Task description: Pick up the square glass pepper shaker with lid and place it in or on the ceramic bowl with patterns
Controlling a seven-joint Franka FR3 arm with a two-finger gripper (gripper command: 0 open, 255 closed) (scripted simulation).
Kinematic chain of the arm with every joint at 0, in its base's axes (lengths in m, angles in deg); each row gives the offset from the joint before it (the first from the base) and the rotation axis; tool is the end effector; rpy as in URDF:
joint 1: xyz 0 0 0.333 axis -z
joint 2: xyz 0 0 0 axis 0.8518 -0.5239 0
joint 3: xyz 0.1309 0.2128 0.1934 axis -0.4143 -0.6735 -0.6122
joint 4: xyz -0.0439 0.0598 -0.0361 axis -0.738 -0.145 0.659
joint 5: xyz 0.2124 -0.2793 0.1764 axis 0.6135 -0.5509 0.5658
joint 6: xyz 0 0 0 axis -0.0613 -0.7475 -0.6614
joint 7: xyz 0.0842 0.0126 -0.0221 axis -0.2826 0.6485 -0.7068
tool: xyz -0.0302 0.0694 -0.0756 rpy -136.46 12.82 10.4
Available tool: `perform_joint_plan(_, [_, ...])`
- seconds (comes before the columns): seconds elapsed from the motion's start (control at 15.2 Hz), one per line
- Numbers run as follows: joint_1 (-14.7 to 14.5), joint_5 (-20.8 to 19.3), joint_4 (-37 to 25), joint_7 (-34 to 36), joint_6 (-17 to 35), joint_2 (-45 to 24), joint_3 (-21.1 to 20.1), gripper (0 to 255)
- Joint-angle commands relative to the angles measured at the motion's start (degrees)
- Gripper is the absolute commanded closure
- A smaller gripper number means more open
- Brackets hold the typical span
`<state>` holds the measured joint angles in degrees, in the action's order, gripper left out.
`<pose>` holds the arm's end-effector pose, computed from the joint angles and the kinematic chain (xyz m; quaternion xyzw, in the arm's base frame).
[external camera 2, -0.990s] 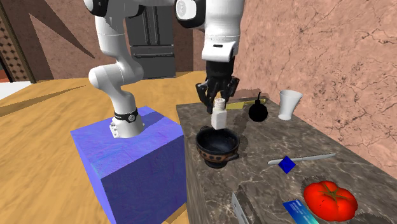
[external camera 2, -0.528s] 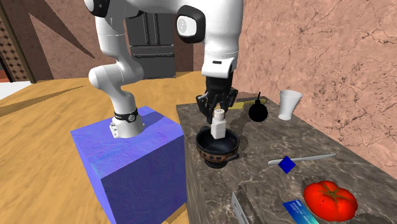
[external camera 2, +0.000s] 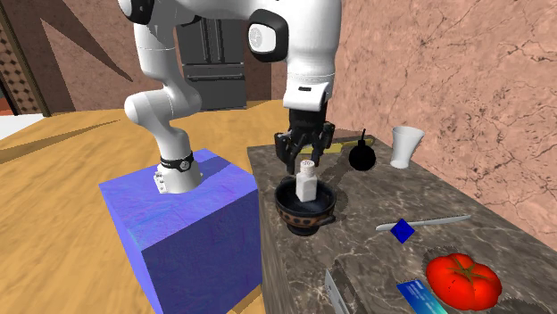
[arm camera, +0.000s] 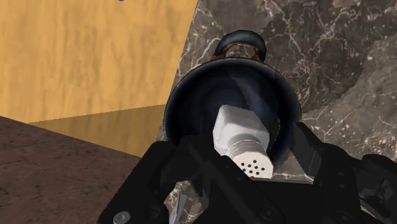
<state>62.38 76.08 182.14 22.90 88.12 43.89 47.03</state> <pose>0.5894 0.0555 0.4424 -0.9892 0.1383 0.0417 0.0232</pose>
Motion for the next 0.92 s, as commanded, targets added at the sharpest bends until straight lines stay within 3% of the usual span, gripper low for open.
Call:
perform_joint_plan(0.0, [0.0, 0.0, 0.0, 0.0, 0.0, 0.0, 0.0, 0])
perform_joint_plan(0.26, [0.0, 0.0, 0.0, 0.0, 0.0, 0.0, 0.0, 0])
perform_joint_plan(0.53, [0.2, 0.0, -6.5, 0.0, -7.2, 0.6, 0.1, 0])
perform_joint_plan(0.86, [0.2, 0.0, -6.5, 0.0, -7.2, 0.6, 0.1, 0])
